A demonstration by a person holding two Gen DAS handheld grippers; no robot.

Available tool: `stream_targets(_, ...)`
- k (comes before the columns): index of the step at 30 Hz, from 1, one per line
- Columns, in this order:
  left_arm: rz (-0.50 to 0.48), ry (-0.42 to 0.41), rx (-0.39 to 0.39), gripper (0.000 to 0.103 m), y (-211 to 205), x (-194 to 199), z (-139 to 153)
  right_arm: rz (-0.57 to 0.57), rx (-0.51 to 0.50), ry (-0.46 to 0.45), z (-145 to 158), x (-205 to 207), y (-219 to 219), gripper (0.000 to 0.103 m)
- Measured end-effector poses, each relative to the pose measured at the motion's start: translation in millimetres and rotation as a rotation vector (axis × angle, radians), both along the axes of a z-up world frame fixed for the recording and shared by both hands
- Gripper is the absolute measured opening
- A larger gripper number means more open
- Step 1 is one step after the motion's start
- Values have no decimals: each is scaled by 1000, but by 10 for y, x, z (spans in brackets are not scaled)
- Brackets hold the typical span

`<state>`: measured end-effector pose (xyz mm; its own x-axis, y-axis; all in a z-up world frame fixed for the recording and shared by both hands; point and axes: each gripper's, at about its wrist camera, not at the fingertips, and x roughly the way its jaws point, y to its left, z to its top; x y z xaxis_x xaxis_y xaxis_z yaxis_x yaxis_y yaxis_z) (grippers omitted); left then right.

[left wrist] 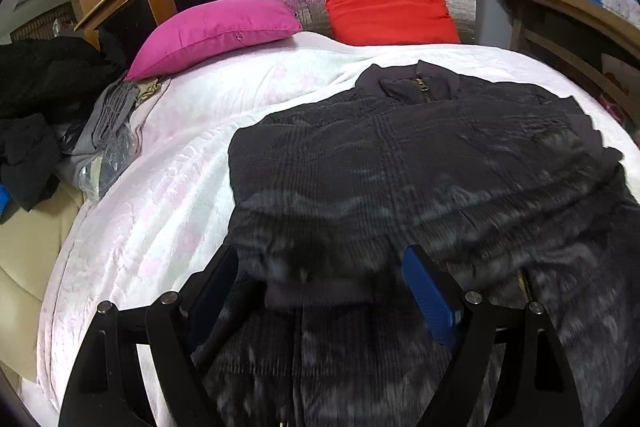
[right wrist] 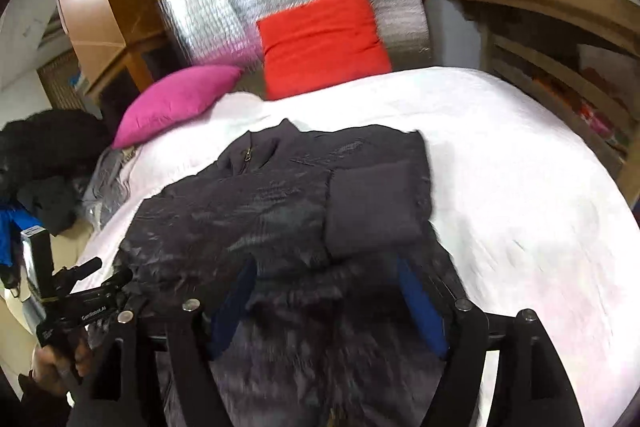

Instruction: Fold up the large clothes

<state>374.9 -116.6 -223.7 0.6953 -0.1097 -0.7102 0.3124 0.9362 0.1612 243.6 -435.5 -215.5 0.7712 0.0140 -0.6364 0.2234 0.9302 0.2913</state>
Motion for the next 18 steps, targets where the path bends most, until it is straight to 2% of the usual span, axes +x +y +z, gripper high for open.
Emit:
stream_targets(4, -5, -1, -26, 85, 225, -290, 57, -45, 62, -8, -52, -538, -146, 76)
stream_targets(8, 51, -8, -23, 85, 578, -599, 26, -72, 104, 18, -170, -1075, -291, 76)
stream_targets(14, 208, 67, -95, 85, 1229, -1185, -203, -86, 177, 103, -411, -1618, -367, 76)
stream_targets(18, 264, 128, -152, 85, 1505, -1532, -335, -49, 222, 171, -551, -1782, -238, 76)
